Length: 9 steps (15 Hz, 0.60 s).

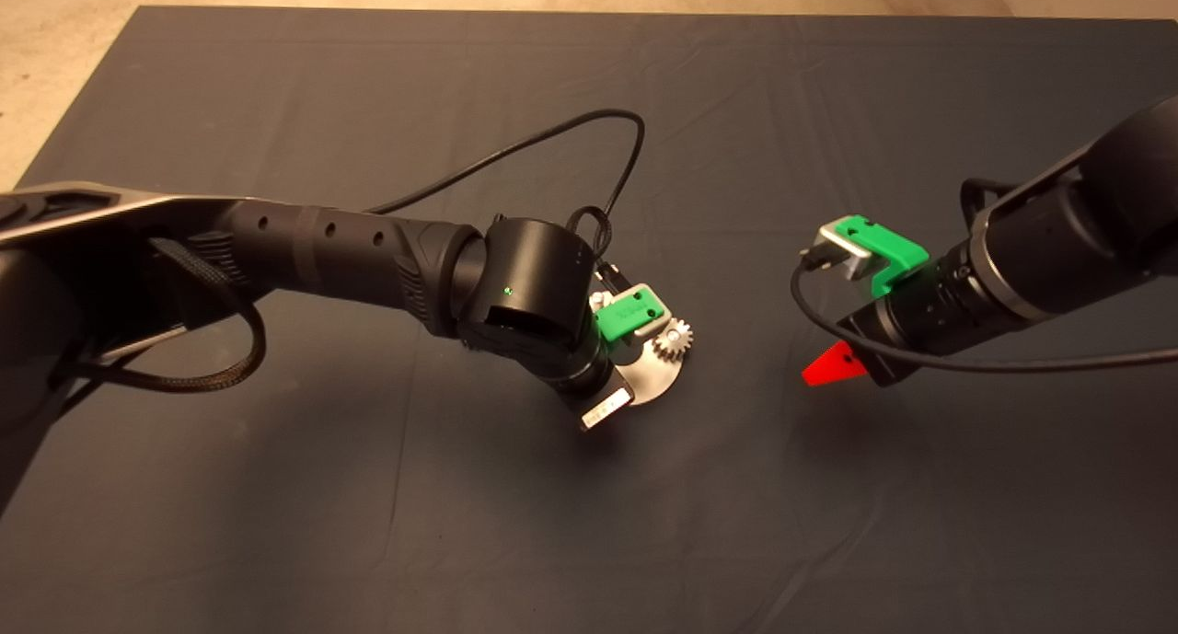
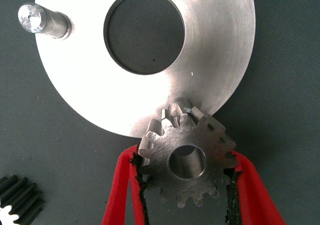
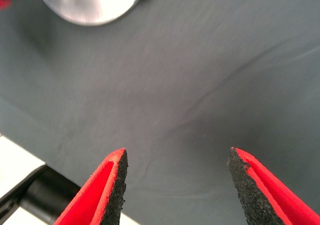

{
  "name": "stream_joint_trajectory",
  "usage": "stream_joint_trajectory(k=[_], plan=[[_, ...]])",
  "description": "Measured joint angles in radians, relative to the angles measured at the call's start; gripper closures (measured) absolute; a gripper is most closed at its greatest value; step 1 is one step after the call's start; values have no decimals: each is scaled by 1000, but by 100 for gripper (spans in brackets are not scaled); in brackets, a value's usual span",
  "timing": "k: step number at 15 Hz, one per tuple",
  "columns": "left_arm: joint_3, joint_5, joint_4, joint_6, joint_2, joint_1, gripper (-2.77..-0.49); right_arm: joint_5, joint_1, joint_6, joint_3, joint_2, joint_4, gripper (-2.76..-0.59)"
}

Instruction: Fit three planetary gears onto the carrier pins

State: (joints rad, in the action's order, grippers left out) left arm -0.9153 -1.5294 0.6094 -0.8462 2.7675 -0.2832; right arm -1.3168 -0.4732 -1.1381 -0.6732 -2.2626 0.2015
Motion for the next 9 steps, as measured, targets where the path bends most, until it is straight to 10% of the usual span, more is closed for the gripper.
stream_joint_trajectory(k=[9], plan=[[-8, 1, 0, 22, 0, 0, -59, -7, -1, -3, 36, 60, 0, -147]])
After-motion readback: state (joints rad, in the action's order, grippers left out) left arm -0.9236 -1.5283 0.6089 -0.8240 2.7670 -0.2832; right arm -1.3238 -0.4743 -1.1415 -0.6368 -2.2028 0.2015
